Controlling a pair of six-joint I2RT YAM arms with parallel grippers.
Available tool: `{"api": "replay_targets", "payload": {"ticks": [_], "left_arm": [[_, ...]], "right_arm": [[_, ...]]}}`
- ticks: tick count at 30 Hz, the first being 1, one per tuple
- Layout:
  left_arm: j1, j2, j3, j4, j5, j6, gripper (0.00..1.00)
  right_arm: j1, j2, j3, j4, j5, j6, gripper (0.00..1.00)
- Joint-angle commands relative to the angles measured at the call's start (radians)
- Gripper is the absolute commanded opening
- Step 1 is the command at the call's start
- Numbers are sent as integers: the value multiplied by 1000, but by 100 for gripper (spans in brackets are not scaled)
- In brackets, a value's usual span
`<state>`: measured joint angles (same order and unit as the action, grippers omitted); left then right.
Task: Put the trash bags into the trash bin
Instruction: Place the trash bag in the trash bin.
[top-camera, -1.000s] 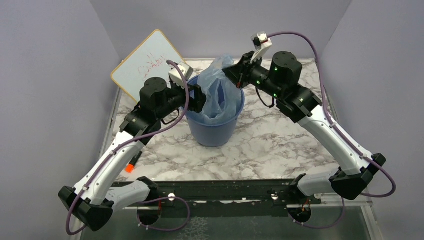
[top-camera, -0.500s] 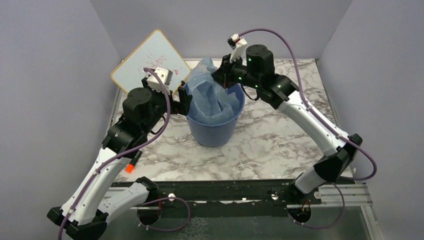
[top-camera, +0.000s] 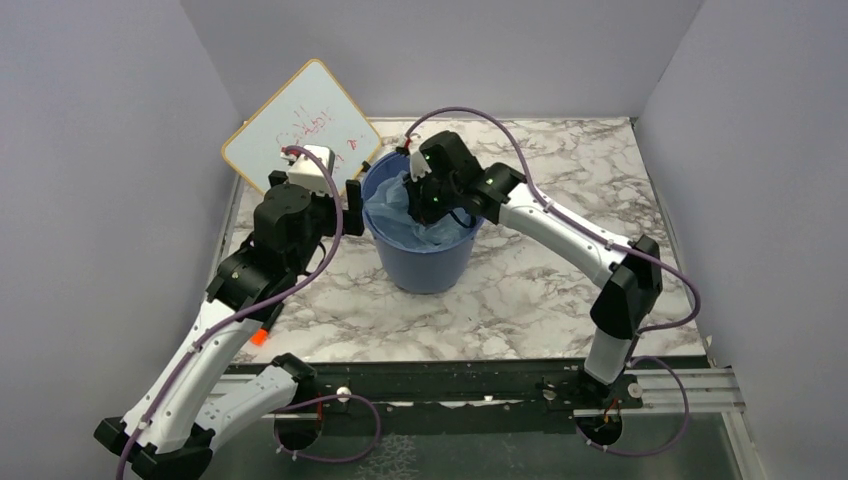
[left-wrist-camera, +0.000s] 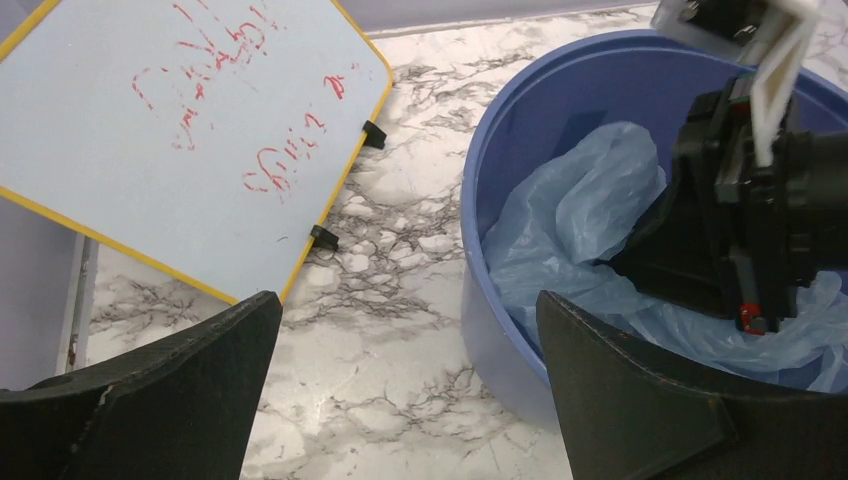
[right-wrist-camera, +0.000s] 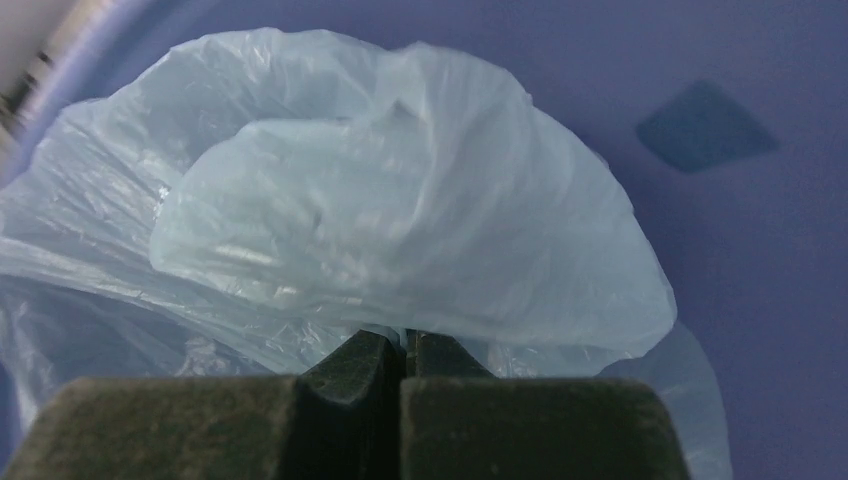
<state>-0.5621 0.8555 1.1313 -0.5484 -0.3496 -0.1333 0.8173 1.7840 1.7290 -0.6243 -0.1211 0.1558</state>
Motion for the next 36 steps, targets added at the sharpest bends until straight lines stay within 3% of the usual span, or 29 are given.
{"api": "replay_targets", "payload": {"ticks": [1, 18, 23, 29, 36], "left_arm": [[5, 15, -17, 20, 9, -15, 99], [5, 91, -65, 55, 145, -32, 99], [6, 134, -74, 58, 192, -26, 94], [5, 141, -73, 54, 216, -13, 73], [5, 159, -6, 22, 259, 14, 32]], "right_arm": [[17, 71, 23, -130, 89, -71, 1], [20, 232, -87, -107, 181, -98, 1], [20, 246, -95, -109, 188, -87, 1], [20, 123, -76, -76, 217, -62, 1], [20, -78, -39, -12, 233, -40, 1]]}}
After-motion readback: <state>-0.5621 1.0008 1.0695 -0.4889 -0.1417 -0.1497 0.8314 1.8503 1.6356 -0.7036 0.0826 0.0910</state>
